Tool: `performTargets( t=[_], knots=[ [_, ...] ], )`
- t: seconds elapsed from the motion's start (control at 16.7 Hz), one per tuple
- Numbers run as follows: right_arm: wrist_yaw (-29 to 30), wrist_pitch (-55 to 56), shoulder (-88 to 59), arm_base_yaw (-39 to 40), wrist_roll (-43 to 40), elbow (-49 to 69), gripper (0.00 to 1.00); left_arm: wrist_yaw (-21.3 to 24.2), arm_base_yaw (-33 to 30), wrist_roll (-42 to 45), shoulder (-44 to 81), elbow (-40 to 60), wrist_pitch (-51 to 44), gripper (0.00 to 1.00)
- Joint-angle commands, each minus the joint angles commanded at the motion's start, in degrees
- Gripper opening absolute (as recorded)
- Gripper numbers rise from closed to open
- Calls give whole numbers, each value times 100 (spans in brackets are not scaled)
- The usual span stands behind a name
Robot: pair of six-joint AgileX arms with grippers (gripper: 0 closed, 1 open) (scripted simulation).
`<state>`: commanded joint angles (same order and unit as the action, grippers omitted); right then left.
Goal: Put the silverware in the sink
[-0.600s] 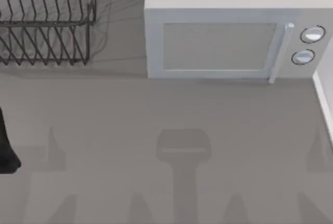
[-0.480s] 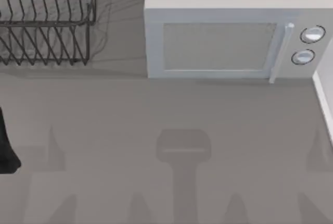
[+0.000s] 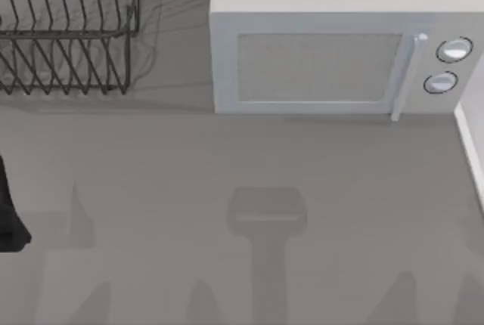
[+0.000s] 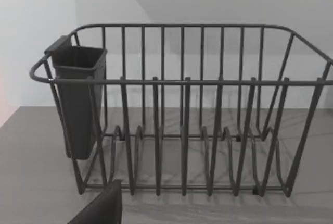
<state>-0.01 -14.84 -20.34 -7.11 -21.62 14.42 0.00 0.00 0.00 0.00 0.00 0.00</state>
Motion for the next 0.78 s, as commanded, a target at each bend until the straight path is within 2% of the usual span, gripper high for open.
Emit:
performTargets(
  t=[0.48, 0.78],
  knots=[
    [66, -2700, -3847, -1216, -4483, 2239, 100, 0, 0, 0, 0, 0, 0, 100],
    [63, -3971, -5627, -1802, -6572, 3419, 100, 0, 0, 0, 0, 0, 0, 100]
  ],
)
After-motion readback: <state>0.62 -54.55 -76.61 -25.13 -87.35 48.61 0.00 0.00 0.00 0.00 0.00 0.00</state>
